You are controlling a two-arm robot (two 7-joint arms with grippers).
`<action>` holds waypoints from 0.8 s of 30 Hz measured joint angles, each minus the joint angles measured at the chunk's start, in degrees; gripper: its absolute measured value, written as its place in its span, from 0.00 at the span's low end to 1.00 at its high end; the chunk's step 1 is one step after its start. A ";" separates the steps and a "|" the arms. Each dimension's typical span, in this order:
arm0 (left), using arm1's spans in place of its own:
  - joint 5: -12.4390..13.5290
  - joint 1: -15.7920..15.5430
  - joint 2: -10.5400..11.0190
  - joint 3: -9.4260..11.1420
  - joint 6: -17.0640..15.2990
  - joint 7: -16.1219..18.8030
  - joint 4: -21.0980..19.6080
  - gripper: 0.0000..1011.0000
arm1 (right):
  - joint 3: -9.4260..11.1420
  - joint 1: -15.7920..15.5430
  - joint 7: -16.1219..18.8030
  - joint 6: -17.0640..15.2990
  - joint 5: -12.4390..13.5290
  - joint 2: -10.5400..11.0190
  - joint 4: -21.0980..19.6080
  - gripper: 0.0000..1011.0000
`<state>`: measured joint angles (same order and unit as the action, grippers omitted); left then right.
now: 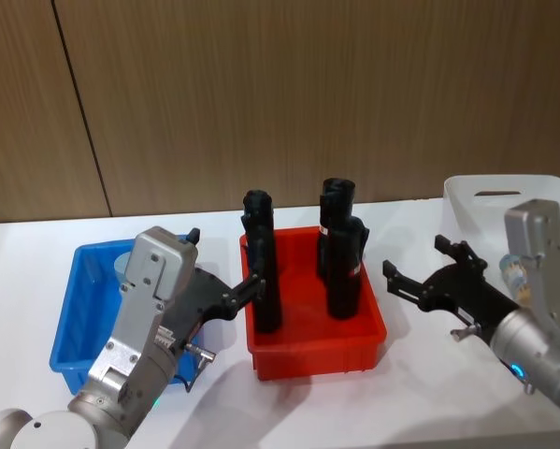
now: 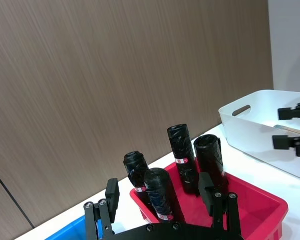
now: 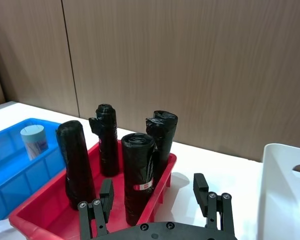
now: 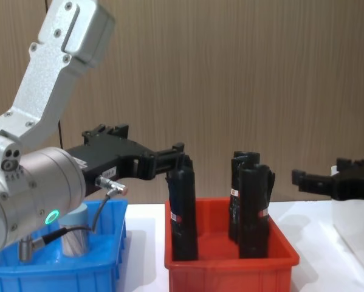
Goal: Pick the cotton swabs from the blue box and place them into the white box.
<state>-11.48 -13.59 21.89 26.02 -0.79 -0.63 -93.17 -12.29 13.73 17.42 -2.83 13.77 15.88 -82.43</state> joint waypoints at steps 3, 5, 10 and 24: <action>0.00 0.00 0.00 0.00 0.00 0.00 0.00 0.99 | 0.01 1.71 1.62 0.24 -0.09 -0.44 2.43 0.99; 0.00 0.00 0.00 0.00 0.00 0.00 0.00 0.99 | 0.00 3.30 3.04 0.46 -0.16 -0.87 4.73 0.99; 0.00 0.00 0.00 0.01 0.00 0.00 0.00 0.99 | -0.06 6.62 5.82 0.92 -0.34 -1.72 9.65 0.99; 0.00 0.00 0.00 0.00 0.00 0.00 0.00 0.99 | -0.38 16.49 12.94 3.31 0.11 -4.40 25.13 0.99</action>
<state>-11.48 -13.59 21.89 26.03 -0.79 -0.62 -93.17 -12.67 30.22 30.36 0.48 13.87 11.48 -57.29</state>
